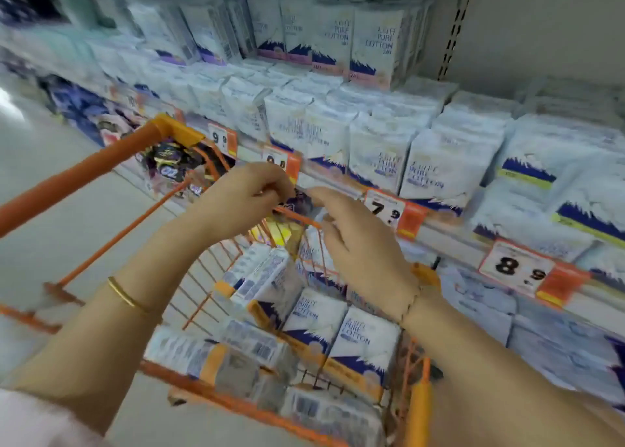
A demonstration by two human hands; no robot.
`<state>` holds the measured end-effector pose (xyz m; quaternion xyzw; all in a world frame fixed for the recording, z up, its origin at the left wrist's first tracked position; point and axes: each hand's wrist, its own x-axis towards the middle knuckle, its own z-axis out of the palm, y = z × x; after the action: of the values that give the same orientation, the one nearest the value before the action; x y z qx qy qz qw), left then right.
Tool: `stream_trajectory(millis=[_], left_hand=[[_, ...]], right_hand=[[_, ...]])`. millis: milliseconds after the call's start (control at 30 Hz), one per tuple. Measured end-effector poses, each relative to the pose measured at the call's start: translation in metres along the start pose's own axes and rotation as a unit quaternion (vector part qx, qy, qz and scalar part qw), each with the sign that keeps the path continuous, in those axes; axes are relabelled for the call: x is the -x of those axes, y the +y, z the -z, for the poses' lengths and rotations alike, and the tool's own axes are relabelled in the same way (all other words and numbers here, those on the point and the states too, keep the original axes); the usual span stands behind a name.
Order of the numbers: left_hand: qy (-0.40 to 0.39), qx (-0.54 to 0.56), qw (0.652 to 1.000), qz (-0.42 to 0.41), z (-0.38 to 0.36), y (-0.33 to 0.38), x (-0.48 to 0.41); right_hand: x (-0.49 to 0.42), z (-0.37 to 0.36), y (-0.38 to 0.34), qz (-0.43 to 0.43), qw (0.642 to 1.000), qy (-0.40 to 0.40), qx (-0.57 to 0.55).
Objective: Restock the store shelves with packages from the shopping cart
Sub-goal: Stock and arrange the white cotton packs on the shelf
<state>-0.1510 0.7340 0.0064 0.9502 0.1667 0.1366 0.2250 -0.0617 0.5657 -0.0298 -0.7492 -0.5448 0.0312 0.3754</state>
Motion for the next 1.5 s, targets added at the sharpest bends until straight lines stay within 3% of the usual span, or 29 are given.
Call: stream_trajectory(millis=[100,200,300,433,533,633,767,933,1067,1200,1334,1500], left_hand=[[-0.223,-0.065,0.968,0.091,-0.015,-0.042,0.041],[-0.414,-0.196,0.865,0.203,-0.037,-0.06,0.065],[-0.513,-0.208,0.788,0.271,-0.047,-0.054,0.073],[-0.589,-0.25,0.743,0.197,-0.054,-0.049,0.073],[-0.616,-0.261,0.727,0.154,-0.063,-0.052,0.075],[-0.603,-0.186,0.759,0.163,-0.057,-0.056,0.073],[-0.499,-0.118,0.831,0.216,-0.067,-0.054,0.07],[-0.511,-0.116,0.836,0.163,-0.073,-0.058,0.077],[-0.479,-0.131,0.86,0.118,-0.065,-0.06,0.075],[-0.406,-0.034,0.908,0.095,-0.032,-0.028,0.052],[-0.305,0.04,0.95,0.057,-0.005,0.012,0.028],[-0.209,0.137,0.968,0.029,0.006,0.061,-0.001]], right_hand=[[0.023,-0.042,0.008,-0.046,0.995,-0.093,0.002],[0.033,-0.059,0.027,-0.069,0.983,-0.164,0.044],[0.032,-0.057,0.044,-0.107,0.98,-0.152,0.069],[0.037,-0.055,0.056,-0.14,0.974,-0.167,0.067],[0.04,-0.055,0.06,-0.149,0.974,-0.161,0.05],[0.04,-0.056,0.059,-0.145,0.974,-0.167,0.05],[0.041,-0.056,0.062,-0.144,0.973,-0.174,0.052],[0.04,-0.059,0.064,-0.14,0.971,-0.186,0.052],[0.041,-0.059,0.06,-0.136,0.972,-0.187,0.049],[0.04,-0.051,0.038,-0.126,0.978,-0.128,-0.108],[0.036,-0.017,0.013,-0.145,0.941,-0.069,-0.299],[0.031,0.05,0.01,-0.14,0.954,0.017,-0.263]])
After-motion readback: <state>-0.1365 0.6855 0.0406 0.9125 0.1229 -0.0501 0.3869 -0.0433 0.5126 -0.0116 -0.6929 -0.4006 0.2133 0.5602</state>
